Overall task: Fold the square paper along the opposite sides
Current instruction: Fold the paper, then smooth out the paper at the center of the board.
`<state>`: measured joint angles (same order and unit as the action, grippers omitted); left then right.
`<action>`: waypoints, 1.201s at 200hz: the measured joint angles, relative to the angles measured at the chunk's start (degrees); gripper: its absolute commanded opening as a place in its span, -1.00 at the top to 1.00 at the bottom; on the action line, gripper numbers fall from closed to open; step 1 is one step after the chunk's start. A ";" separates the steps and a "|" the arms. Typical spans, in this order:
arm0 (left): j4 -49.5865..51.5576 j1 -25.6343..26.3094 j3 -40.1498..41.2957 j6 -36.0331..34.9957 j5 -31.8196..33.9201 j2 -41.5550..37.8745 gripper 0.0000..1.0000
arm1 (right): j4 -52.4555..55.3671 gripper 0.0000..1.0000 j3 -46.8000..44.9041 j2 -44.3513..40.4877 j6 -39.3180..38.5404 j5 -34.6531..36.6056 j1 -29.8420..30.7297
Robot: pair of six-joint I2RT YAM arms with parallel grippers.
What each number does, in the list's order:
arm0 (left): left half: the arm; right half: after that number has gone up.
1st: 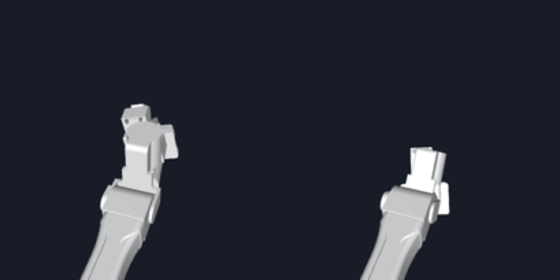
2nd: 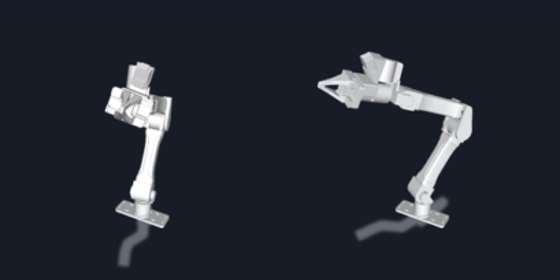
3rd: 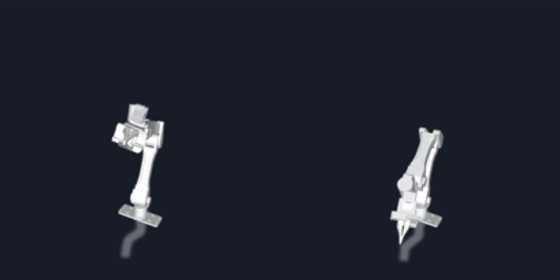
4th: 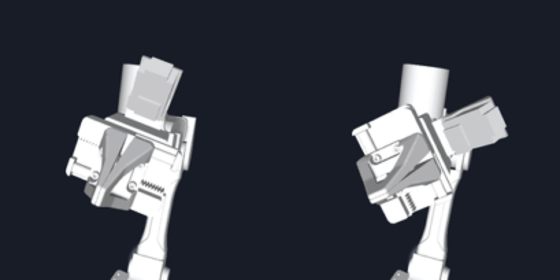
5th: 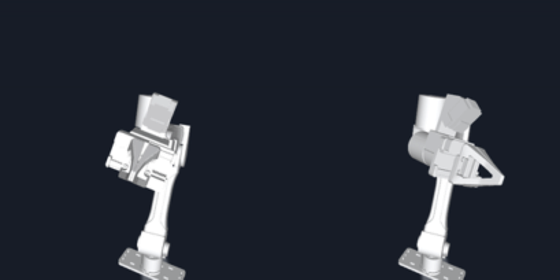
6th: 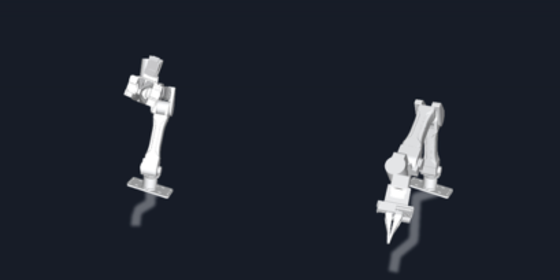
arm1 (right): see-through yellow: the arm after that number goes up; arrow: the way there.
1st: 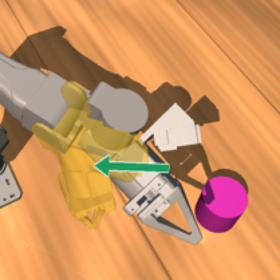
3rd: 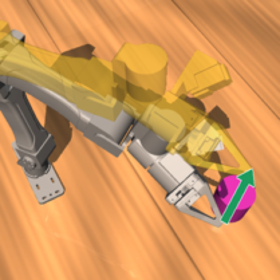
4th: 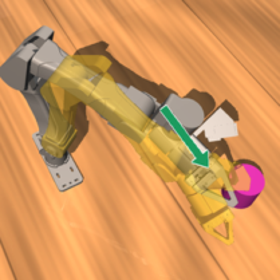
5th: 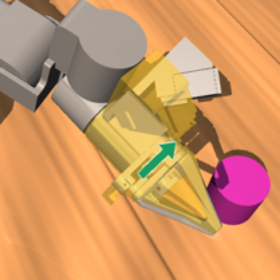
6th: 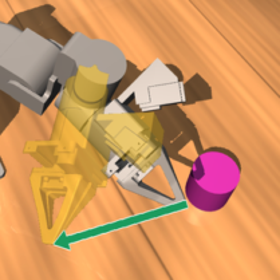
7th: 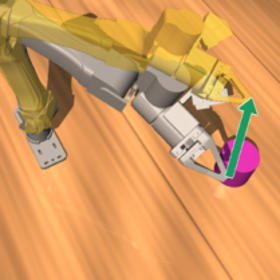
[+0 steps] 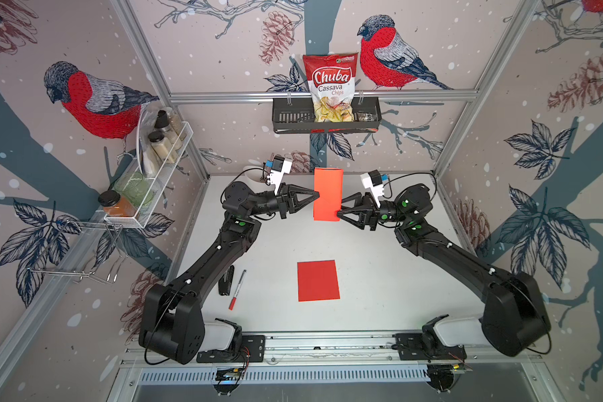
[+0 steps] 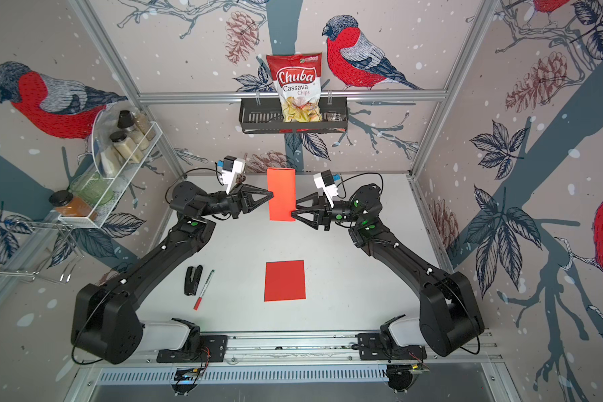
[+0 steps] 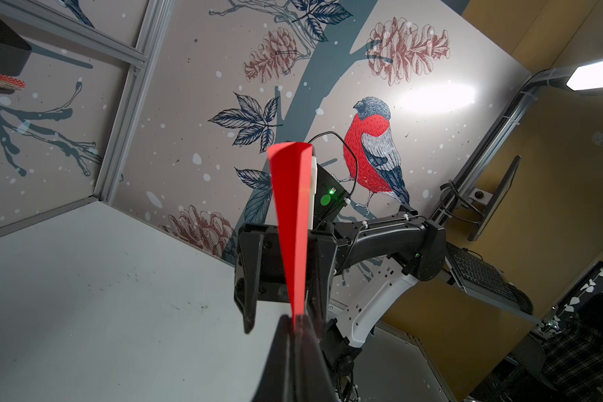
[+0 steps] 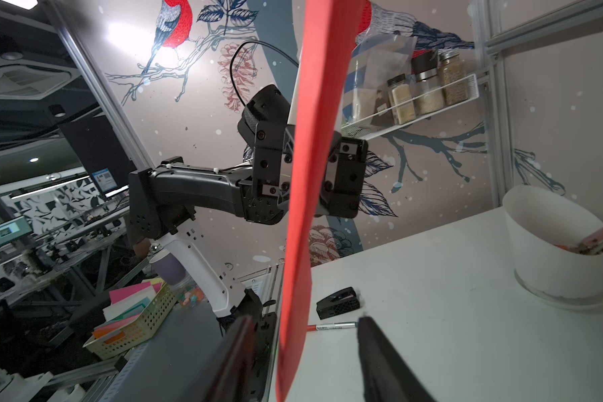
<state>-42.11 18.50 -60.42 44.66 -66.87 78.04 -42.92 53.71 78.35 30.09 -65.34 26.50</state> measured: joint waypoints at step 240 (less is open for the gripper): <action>82.03 6.03 -44.19 -58.71 46.99 54.27 1.00 | -16.35 0.26 -13.97 24.44 -33.57 58.66 9.62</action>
<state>39.92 24.53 -104.62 -14.04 -19.88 132.31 -59.27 39.75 102.78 -3.49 -6.68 36.12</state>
